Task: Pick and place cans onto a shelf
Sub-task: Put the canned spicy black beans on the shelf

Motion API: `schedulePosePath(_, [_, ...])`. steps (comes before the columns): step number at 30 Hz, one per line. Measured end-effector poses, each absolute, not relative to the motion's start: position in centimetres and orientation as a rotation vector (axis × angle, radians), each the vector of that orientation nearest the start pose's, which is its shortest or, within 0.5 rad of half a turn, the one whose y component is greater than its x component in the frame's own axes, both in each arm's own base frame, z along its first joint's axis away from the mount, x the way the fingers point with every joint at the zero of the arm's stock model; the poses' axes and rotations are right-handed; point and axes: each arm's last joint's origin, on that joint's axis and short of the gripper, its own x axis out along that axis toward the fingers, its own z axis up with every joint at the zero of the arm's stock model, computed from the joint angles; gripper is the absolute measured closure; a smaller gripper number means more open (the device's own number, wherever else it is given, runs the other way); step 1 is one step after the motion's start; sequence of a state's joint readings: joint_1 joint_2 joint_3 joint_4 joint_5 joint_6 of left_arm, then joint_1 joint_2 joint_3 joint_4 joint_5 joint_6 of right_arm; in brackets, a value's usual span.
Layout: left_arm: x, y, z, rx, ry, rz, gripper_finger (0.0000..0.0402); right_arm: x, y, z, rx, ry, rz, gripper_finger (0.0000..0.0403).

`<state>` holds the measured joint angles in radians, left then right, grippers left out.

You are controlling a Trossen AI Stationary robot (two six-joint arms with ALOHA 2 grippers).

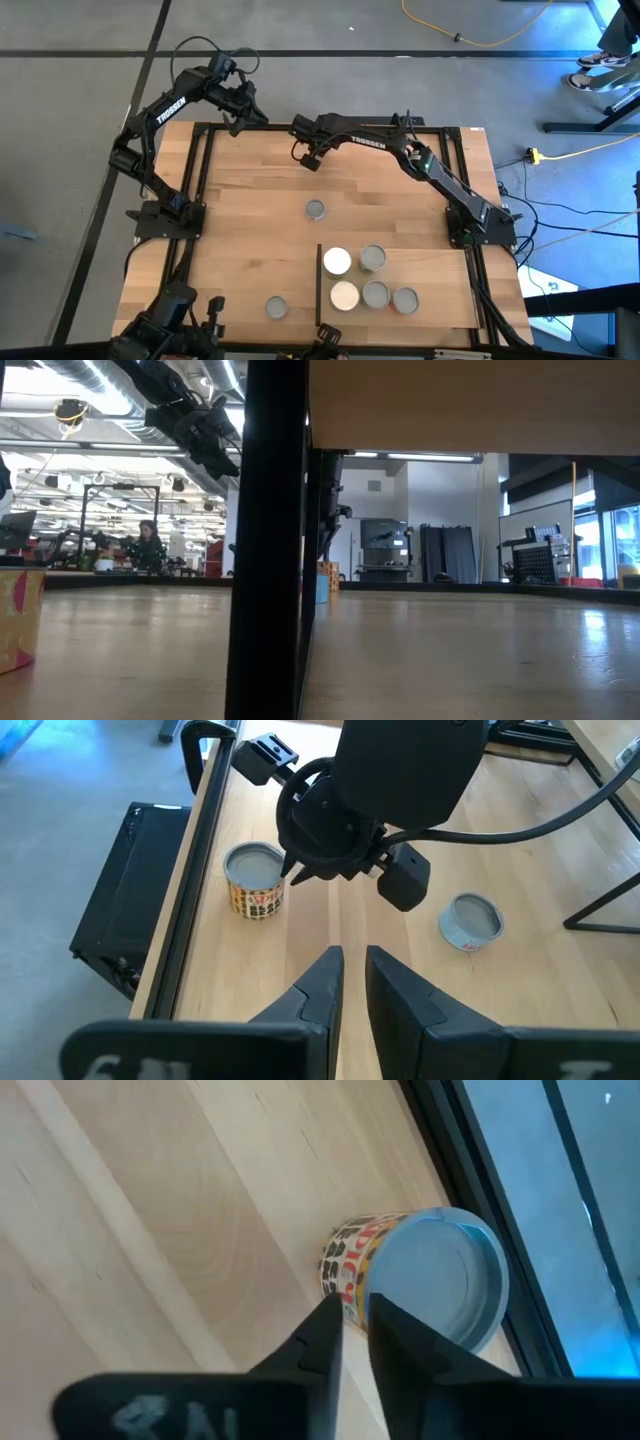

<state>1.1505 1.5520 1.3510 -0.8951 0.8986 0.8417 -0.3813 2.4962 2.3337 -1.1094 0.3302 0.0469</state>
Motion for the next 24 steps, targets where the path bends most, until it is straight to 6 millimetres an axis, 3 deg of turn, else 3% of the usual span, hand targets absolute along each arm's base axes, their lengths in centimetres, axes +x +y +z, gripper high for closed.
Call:
schedulePosePath(6, [14.57,27.04,30.10,-0.122,0.591,-0.026,0.0363,47.00,-19.87,19.09,0.064,1.285,-0.643,0.0321])
schedulePosePath(24, [14.57,27.03,30.10,-0.123,0.591,-0.026,0.0363,46.94,-19.99,18.35,-0.016,1.335,-0.659,0.0320])
